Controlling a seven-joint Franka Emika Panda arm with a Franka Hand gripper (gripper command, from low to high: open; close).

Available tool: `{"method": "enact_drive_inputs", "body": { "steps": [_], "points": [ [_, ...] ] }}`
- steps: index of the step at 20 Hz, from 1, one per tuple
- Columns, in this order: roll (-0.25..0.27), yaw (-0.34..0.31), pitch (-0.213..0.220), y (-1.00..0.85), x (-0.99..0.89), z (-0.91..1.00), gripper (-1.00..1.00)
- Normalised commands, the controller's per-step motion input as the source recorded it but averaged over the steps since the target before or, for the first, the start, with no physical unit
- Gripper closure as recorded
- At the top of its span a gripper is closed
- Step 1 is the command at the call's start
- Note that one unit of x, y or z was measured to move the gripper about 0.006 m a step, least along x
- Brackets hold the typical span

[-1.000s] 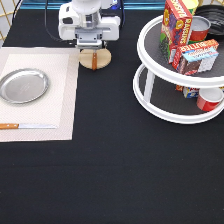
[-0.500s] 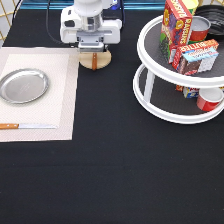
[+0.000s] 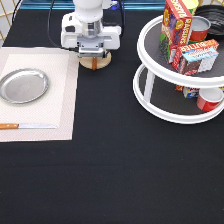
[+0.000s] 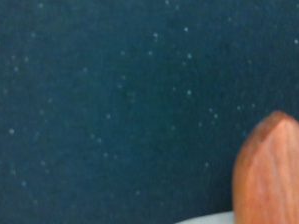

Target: Arrange plate and fork

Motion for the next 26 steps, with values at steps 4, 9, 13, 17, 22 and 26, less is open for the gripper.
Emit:
{"method": "enact_drive_inputs", "body": {
  "steps": [4,9,13,17,22,26],
  "points": [
    [0.0,0.005,-0.093,0.16,0.01,-0.12,-1.0],
    [0.0,0.0,-0.079,0.17,-0.06,-0.16,-1.0],
    [0.014,0.0,-0.069,0.03,-0.31,-0.23,-1.0],
    [0.039,0.0,-0.054,0.0,-0.33,-0.15,-1.0],
    [0.055,0.0,-0.047,-0.06,-0.28,-0.12,1.0],
    [0.035,0.0,-0.055,0.0,-0.17,-0.09,1.0]
  ]
}}
